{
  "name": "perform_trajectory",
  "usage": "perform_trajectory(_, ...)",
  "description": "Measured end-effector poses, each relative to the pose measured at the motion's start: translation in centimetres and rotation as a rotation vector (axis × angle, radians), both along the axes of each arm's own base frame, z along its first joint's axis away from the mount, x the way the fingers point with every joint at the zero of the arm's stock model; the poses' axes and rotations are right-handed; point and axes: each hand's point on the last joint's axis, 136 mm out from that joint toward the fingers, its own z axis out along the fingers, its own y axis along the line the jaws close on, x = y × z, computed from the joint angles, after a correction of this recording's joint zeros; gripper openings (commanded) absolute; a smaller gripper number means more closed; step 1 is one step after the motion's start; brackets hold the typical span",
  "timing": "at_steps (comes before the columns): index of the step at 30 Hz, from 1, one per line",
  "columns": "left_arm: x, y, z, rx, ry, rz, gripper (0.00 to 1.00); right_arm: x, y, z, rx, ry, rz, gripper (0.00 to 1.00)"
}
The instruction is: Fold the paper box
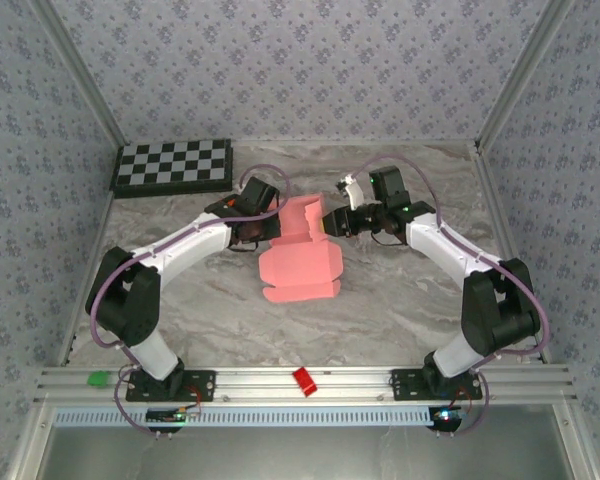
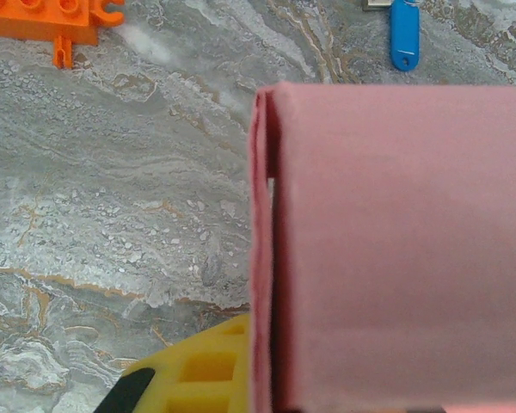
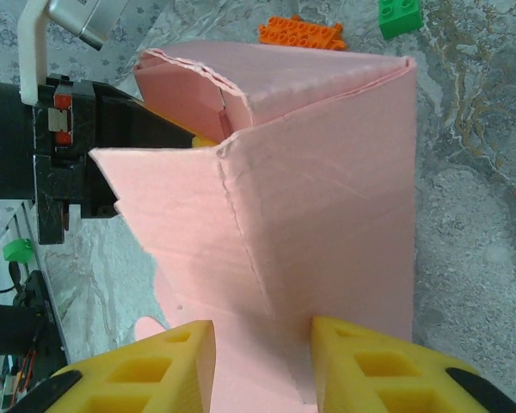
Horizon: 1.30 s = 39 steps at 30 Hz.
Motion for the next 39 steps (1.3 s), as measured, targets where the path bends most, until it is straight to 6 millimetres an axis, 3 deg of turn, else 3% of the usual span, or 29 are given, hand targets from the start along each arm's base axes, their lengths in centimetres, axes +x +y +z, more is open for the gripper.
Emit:
perform_trajectory(6, 0.0, 0.0, 0.0, 0.0, 0.0, 0.0, 0.0, -0.1, 0.1, 0.0, -0.001, 0.001, 0.002, 0.48)
perform_trajectory(16, 0.0, -0.1, 0.0, -0.004, 0.002, -0.003, 0.0, 0.8, -0.4, -1.0, -0.072, -0.022, -0.058, 0.52)
perform_trajectory(24, -0.1, -0.2, 0.0, -0.01, 0.004, -0.007, 0.0, 1.7, -1.4, -3.3, -0.147, -0.009, -0.119, 0.52)
perform_trajectory(39, -0.2, -0.4, 0.0, -0.021, 0.009, -0.015, 0.0, 2.1, -1.3, -5.0, -0.291, -0.065, -0.192, 0.48)
